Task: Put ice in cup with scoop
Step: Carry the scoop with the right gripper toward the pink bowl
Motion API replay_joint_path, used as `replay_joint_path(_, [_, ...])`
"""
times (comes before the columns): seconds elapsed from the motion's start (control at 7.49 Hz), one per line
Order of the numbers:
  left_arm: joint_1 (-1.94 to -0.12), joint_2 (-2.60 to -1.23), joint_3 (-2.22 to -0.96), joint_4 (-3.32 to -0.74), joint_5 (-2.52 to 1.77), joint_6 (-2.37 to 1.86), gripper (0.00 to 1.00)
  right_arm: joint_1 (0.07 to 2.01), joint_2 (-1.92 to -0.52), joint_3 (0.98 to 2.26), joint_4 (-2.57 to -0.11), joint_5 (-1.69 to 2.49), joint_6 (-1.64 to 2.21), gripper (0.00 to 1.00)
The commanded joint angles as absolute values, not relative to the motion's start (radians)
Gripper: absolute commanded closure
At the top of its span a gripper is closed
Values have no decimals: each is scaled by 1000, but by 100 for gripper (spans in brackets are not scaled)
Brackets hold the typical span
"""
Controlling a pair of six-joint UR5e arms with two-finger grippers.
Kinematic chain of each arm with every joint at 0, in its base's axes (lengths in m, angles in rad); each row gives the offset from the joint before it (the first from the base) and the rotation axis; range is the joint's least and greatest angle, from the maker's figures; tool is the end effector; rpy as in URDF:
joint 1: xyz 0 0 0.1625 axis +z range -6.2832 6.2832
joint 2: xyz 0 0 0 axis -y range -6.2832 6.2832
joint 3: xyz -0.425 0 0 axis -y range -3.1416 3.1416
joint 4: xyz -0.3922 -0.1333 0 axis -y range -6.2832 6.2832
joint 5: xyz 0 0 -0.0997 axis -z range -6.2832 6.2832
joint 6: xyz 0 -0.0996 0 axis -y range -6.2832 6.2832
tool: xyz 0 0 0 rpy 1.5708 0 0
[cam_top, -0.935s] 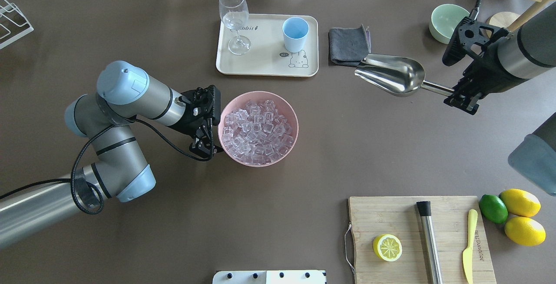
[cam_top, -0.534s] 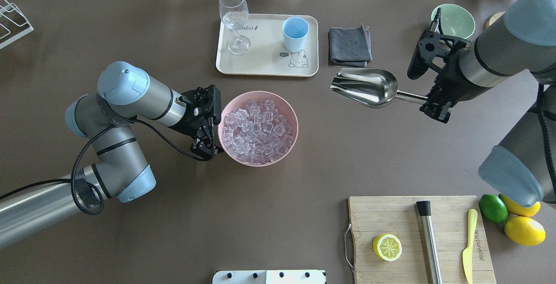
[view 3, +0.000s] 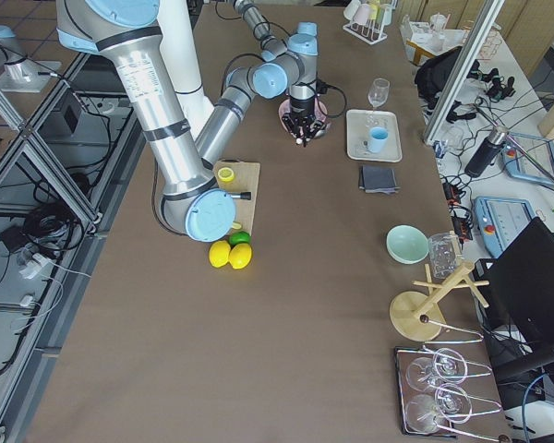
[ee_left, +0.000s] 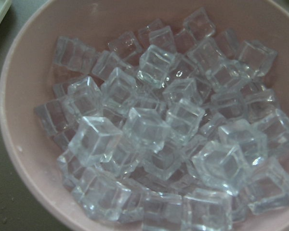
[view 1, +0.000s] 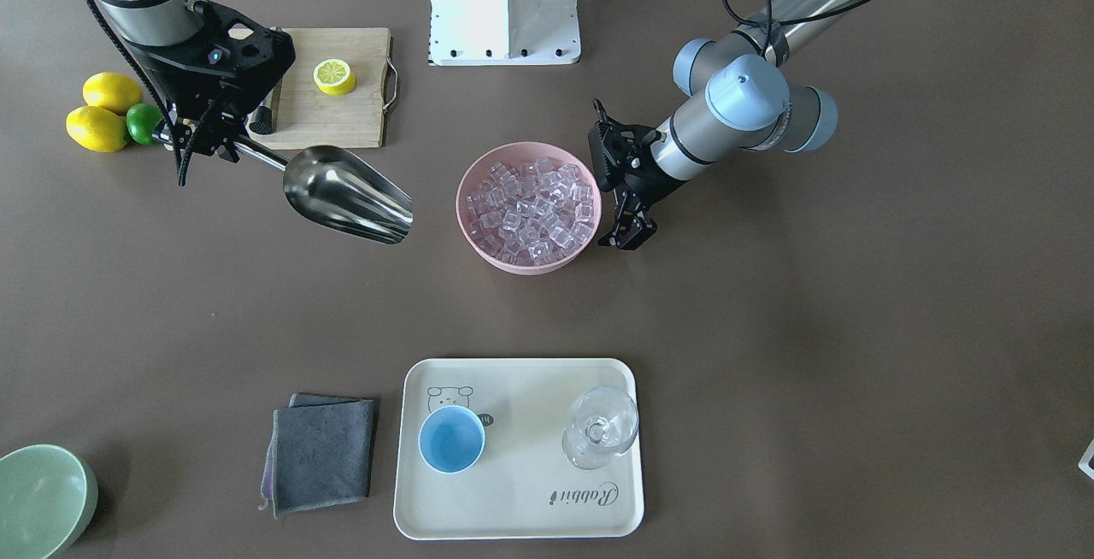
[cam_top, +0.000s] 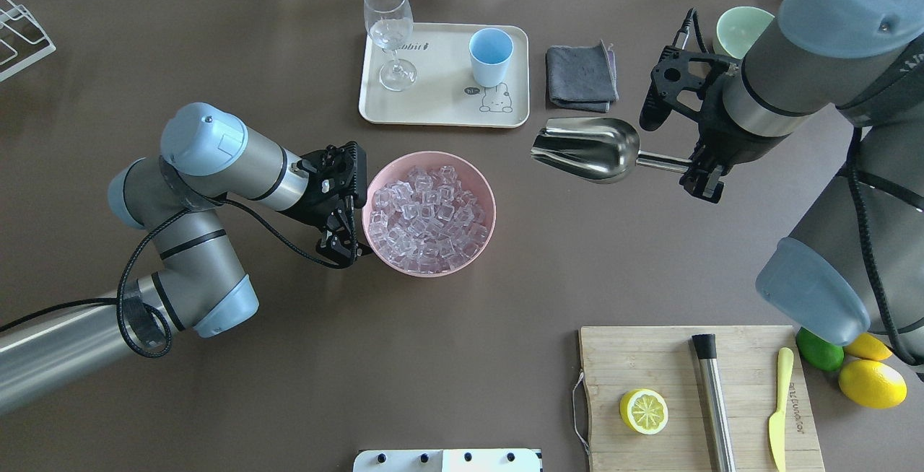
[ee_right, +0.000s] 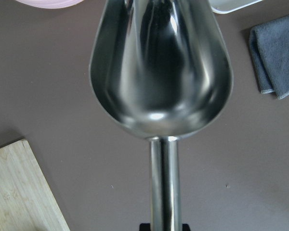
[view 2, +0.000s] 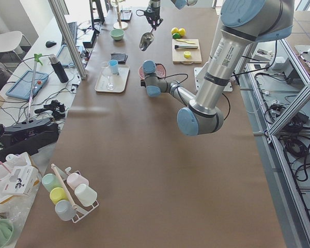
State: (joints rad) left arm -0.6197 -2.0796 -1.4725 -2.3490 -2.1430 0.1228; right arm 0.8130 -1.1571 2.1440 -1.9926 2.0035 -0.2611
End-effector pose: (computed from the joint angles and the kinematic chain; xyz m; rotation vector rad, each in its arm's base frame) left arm 0.5087 -0.4604 0.3159 0.9212 0.9965 1.2562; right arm -0.2907 -0.4404 0.2474 0.4592 -0.5744 -1.0975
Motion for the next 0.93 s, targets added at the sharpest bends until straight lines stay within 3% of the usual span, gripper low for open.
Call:
replay_joint_path(0.0, [-620, -2079, -1474, -2355, -2143, 123, 1, 776, -1105, 2152, -2092, 1956, -267, 100])
replay_joint_path(0.8, [-620, -2079, -1474, -2356, -2143, 123, 1, 670, -885, 2116, -2409, 1876, -287, 100])
